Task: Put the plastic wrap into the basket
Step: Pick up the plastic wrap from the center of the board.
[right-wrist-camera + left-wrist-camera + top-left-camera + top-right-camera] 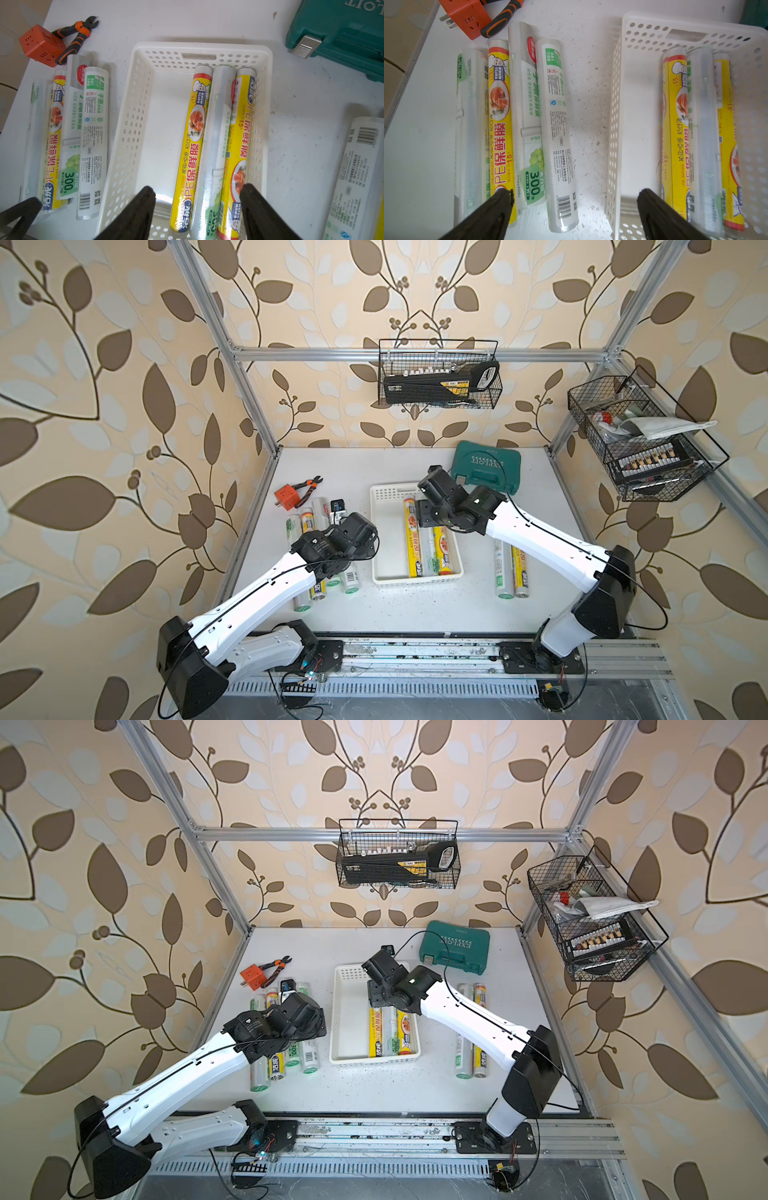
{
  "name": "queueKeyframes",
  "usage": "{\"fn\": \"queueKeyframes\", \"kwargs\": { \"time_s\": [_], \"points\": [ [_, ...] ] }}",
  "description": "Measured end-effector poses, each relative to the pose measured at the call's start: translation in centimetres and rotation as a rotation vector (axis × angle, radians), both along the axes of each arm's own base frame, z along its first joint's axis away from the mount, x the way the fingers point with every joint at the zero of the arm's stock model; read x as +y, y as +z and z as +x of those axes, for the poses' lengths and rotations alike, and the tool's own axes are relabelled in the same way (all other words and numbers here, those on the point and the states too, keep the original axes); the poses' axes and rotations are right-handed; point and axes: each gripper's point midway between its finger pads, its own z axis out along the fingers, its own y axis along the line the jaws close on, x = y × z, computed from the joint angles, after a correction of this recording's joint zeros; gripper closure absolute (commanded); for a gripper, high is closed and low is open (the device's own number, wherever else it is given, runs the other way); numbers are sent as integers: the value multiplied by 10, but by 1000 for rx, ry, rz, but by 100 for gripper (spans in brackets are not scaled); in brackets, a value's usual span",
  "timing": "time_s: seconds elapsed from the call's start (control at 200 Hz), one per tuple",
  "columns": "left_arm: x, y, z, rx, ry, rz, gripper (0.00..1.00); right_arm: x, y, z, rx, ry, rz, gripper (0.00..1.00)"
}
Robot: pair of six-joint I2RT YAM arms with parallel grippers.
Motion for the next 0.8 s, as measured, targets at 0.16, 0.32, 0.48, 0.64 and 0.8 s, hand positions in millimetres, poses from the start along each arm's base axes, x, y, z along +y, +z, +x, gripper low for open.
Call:
{"fn": "queueKeyframes", "kwargs": {
  "time_s": [0.16,0.32,0.48,0.64,0.8],
  "points": [
    [-1,-24,7,70,25,52,1,-36,-13,-4,-3,-38,10,31],
    [6,-42,17,118,82,26,1,-73,-33,2,28,-104,16,31],
    [18,-63,25,173,147,-22,1,-97,-49,7,61,-144,27,31],
    [20,-81,35,225,175,-51,1,-116,-56,6,68,-170,55,31],
    [20,-99,39,280,181,-52,1,-129,-59,7,71,-194,78,31]
  ]
}}
